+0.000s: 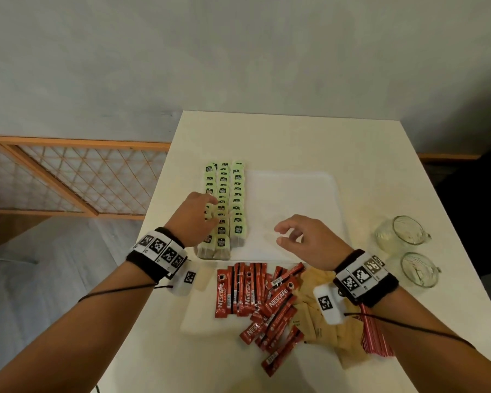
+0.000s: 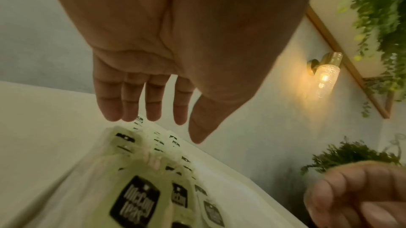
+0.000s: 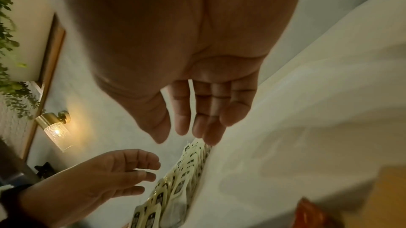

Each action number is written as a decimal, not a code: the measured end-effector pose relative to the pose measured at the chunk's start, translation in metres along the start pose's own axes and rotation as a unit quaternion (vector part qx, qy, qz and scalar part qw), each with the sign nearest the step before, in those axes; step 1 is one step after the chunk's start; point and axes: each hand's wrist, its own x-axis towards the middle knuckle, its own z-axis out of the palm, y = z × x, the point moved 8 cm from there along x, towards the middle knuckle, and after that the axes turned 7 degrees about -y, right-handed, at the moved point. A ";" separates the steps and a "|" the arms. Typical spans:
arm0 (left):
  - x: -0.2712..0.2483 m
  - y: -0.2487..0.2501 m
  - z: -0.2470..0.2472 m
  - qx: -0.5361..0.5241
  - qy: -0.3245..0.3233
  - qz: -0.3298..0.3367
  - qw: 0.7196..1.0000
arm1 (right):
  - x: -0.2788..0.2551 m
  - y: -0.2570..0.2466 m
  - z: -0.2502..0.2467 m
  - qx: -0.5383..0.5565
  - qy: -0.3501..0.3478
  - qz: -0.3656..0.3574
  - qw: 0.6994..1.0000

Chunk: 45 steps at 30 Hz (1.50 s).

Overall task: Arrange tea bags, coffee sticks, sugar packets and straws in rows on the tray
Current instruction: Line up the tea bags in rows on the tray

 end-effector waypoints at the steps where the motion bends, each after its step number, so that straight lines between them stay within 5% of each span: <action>1: -0.001 -0.005 -0.002 -0.010 0.013 -0.009 1.000 | -0.001 0.001 0.004 0.009 -0.002 0.001 1.000; 9: 0.004 -0.055 -0.004 -0.041 0.039 -0.098 0.994 | 0.038 -0.024 0.039 0.064 -0.030 0.039 0.997; 24: 0.019 -0.058 -0.014 -0.091 0.084 -0.106 0.987 | 0.068 -0.044 0.067 0.139 -0.027 0.039 0.989; 32: -0.012 -0.038 0.010 -0.030 -0.013 -0.070 0.997 | 0.054 -0.038 0.077 0.171 -0.014 0.067 0.983; 45: -0.016 -0.041 0.019 -0.010 -0.017 -0.061 0.998 | 0.052 -0.041 0.085 0.165 0.008 0.047 0.985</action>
